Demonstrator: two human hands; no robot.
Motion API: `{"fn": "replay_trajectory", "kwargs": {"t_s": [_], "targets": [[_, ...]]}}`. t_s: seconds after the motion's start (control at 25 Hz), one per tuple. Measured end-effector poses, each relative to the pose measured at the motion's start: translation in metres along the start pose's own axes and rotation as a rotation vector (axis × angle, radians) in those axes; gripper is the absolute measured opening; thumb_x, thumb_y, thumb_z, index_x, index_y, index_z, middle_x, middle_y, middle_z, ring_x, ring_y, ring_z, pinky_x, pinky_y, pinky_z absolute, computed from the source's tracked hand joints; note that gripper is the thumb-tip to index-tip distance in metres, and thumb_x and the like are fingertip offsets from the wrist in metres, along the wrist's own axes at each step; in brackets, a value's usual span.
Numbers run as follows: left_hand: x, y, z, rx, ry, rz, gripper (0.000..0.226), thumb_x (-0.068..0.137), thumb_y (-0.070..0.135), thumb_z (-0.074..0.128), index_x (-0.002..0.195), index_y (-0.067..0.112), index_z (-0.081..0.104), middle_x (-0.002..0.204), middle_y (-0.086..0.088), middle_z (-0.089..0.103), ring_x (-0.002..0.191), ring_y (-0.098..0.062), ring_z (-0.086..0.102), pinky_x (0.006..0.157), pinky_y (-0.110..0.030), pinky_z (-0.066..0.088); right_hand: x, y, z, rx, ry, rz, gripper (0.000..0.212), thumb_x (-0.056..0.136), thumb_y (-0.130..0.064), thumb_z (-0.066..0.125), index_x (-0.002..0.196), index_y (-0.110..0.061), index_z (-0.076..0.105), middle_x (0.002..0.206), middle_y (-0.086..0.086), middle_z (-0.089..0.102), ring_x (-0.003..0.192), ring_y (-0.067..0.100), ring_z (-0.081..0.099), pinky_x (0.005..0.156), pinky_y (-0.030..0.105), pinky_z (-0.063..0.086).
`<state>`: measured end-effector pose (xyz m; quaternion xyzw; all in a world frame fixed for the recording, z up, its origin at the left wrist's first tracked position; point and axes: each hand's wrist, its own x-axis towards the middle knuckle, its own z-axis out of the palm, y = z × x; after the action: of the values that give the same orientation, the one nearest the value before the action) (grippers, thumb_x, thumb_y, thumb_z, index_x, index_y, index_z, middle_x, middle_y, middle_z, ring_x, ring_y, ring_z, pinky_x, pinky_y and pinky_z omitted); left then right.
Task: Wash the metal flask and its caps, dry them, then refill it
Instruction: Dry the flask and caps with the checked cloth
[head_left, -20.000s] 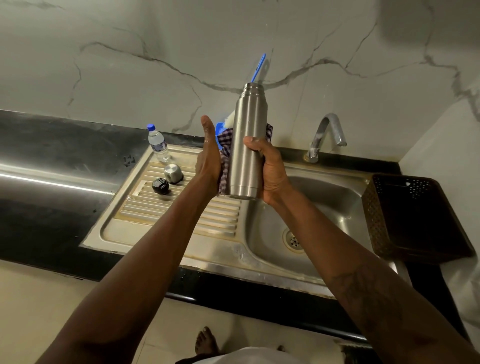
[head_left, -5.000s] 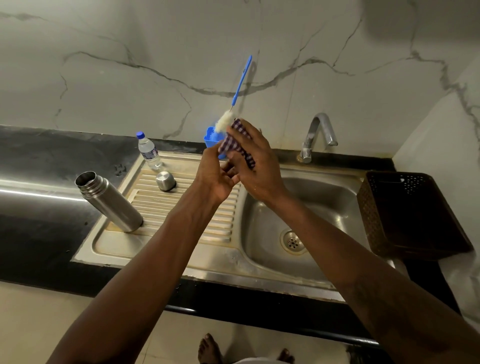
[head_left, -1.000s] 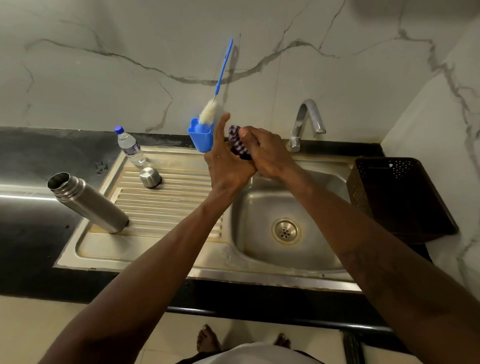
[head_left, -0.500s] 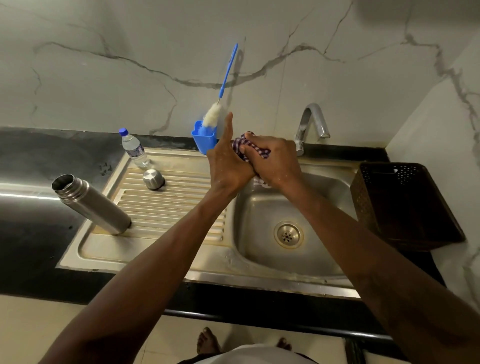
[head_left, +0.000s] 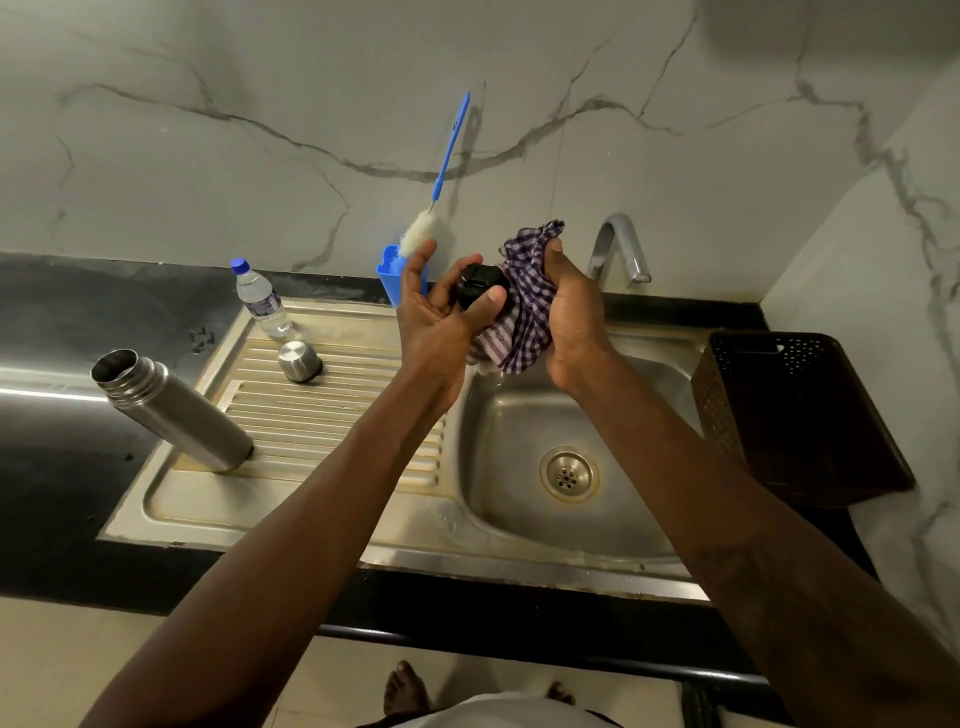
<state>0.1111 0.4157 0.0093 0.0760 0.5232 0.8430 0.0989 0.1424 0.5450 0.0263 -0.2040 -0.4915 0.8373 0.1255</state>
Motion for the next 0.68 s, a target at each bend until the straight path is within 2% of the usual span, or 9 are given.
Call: {"fn": "replay_trajectory", "kwargs": {"t_s": [0.16, 0.24, 0.32, 0.36, 0.4, 0.44, 0.52, 0.6, 0.68], "targets": [[0.005, -0.001, -0.001, -0.151, 0.053, -0.121, 0.057, 0.096, -0.002, 0.069, 0.148, 0.009, 0.049, 0.131, -0.011, 0.069, 0.109, -0.020, 0.071, 0.084, -0.031, 0.061, -0.011, 0.000, 0.011, -0.075, 0.002, -0.211, 0.024, 0.106, -0.034, 0.053, 0.107, -0.020, 0.073, 0.108, 0.007, 0.077, 0.104, 0.027, 0.073, 0.092, 0.041, 0.060], [0.004, -0.003, 0.000, -0.055, 0.073, -0.170, 0.048, 0.097, 0.004, 0.068, 0.143, 0.009, 0.057, 0.119, -0.002, 0.073, 0.099, -0.007, 0.071, 0.075, -0.023, 0.057, -0.012, 0.004, 0.015, -0.203, -0.049, -0.337, 0.021, 0.105, -0.031, 0.057, 0.114, -0.019, 0.072, 0.111, 0.005, 0.076, 0.105, 0.024, 0.073, 0.090, 0.038, 0.060], [0.000, -0.006, 0.000, 0.035, 0.059, -0.190, 0.037, 0.097, -0.001, 0.063, 0.134, 0.001, 0.064, 0.101, -0.001, 0.075, 0.088, -0.006, 0.070, 0.072, -0.022, 0.054, -0.011, 0.009, 0.013, -0.641, -0.122, -0.654, 0.028, 0.104, -0.035, 0.057, 0.125, -0.022, 0.069, 0.119, -0.003, 0.073, 0.109, 0.015, 0.069, 0.095, 0.034, 0.057], [-0.004, -0.007, -0.001, 0.047, 0.035, -0.192, 0.033, 0.097, -0.005, 0.059, 0.130, -0.005, 0.065, 0.097, -0.005, 0.075, 0.089, -0.012, 0.070, 0.075, -0.027, 0.056, -0.008, 0.012, 0.010, -0.876, -0.164, -0.791, 0.031, 0.104, -0.039, 0.054, 0.126, -0.023, 0.068, 0.120, -0.004, 0.072, 0.110, 0.011, 0.066, 0.096, 0.033, 0.055], [-0.007, -0.007, -0.003, 0.057, 0.003, -0.180, 0.031, 0.097, -0.007, 0.057, 0.128, -0.008, 0.064, 0.097, -0.010, 0.075, 0.091, -0.019, 0.072, 0.077, -0.032, 0.058, -0.006, 0.013, 0.008, -1.037, -0.187, -0.844, 0.032, 0.105, -0.041, 0.050, 0.124, -0.023, 0.068, 0.116, -0.005, 0.072, 0.105, 0.010, 0.066, 0.094, 0.035, 0.055], [-0.010, -0.007, -0.005, 0.067, -0.036, -0.150, 0.032, 0.096, -0.010, 0.058, 0.128, -0.010, 0.064, 0.100, -0.013, 0.075, 0.093, -0.024, 0.073, 0.079, -0.035, 0.060, -0.007, 0.009, 0.009, -1.083, -0.190, -0.800, 0.033, 0.105, -0.042, 0.046, 0.119, -0.023, 0.068, 0.107, -0.006, 0.072, 0.097, 0.009, 0.066, 0.088, 0.037, 0.057], [-0.012, -0.005, -0.009, 0.086, -0.105, -0.072, 0.040, 0.094, -0.013, 0.061, 0.133, -0.011, 0.060, 0.108, -0.016, 0.076, 0.098, -0.027, 0.075, 0.083, -0.037, 0.062, -0.008, 0.005, 0.015, -1.025, -0.125, -0.664, 0.032, 0.106, -0.041, 0.041, 0.108, -0.022, 0.067, 0.090, -0.009, 0.069, 0.082, 0.012, 0.067, 0.079, 0.042, 0.058], [-0.013, -0.001, -0.010, 0.104, -0.151, -0.014, 0.047, 0.096, -0.008, 0.063, 0.142, -0.007, 0.055, 0.119, -0.019, 0.075, 0.108, -0.029, 0.074, 0.090, -0.037, 0.061, -0.010, -0.003, 0.024, -0.971, -0.007, -0.577, 0.035, 0.107, -0.039, 0.038, 0.099, -0.020, 0.065, 0.084, -0.006, 0.067, 0.080, 0.017, 0.066, 0.078, 0.043, 0.056], [-0.017, 0.006, -0.011, 0.130, -0.198, 0.010, 0.055, 0.096, -0.006, 0.066, 0.148, 0.000, 0.051, 0.129, -0.019, 0.071, 0.117, -0.029, 0.071, 0.093, -0.036, 0.060, -0.004, -0.010, 0.027, -0.887, 0.107, -0.384, 0.041, 0.106, -0.043, 0.037, 0.095, -0.018, 0.067, 0.088, 0.000, 0.069, 0.085, 0.020, 0.066, 0.082, 0.041, 0.055]]}}
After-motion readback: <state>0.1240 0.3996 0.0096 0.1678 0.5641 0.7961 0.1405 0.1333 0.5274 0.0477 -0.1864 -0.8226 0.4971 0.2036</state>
